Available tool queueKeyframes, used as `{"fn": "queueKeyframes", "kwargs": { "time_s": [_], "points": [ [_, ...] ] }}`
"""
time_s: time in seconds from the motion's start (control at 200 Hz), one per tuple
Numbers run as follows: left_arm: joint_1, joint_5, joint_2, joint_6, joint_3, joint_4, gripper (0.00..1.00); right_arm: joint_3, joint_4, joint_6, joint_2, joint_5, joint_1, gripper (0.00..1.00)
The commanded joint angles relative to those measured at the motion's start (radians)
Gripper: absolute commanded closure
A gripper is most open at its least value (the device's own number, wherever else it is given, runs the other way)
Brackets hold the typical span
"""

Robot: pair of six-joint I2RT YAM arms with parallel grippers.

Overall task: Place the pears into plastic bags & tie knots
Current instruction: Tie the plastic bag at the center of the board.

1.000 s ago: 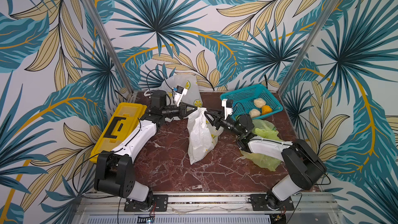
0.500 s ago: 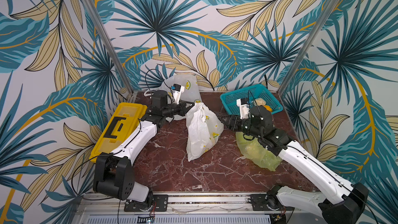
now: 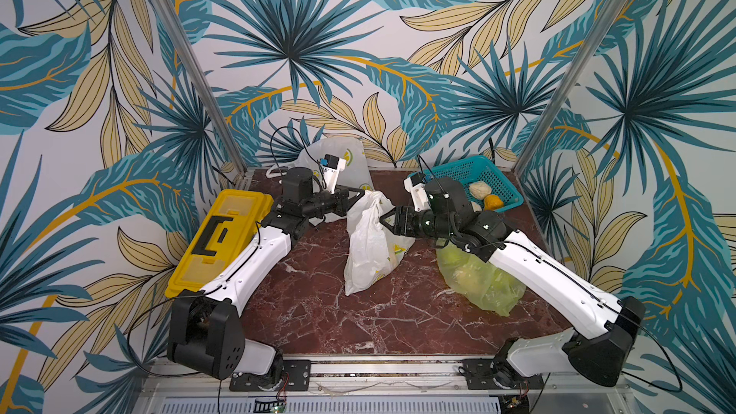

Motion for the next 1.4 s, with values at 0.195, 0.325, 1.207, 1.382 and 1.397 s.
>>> {"fn": "queueKeyframes", "kwargs": {
  "time_s": [0.195, 0.325, 1.207, 1.382, 1.397],
  "points": [
    [-0.013, 0.016, -0.021, 0.006, 0.015, 0.004, 1.0, 0.028, 0.01, 0.012, 0.05, -0.008, 0.029, 0.46],
    [-0.012, 0.016, -0.03, 0.01, 0.013, 0.003, 1.0, 0.03, -0.012, -0.016, 0.073, 0.031, 0.029, 0.64],
    [-0.005, 0.072, -0.045, 0.069, 0.056, -0.121, 1.0, -0.118, -0.12, -0.292, -0.152, 0.063, -0.081, 0.52],
    [-0.024, 0.093, -0.043, 0.063, 0.076, -0.12, 1.0, -0.023, -0.067, -0.371, -0.069, 0.035, -0.066, 0.29],
    [-0.029, 0.094, -0.043, 0.062, 0.078, -0.12, 1.0, -0.011, -0.064, -0.379, -0.053, 0.036, -0.064, 0.28]
  ]
}}
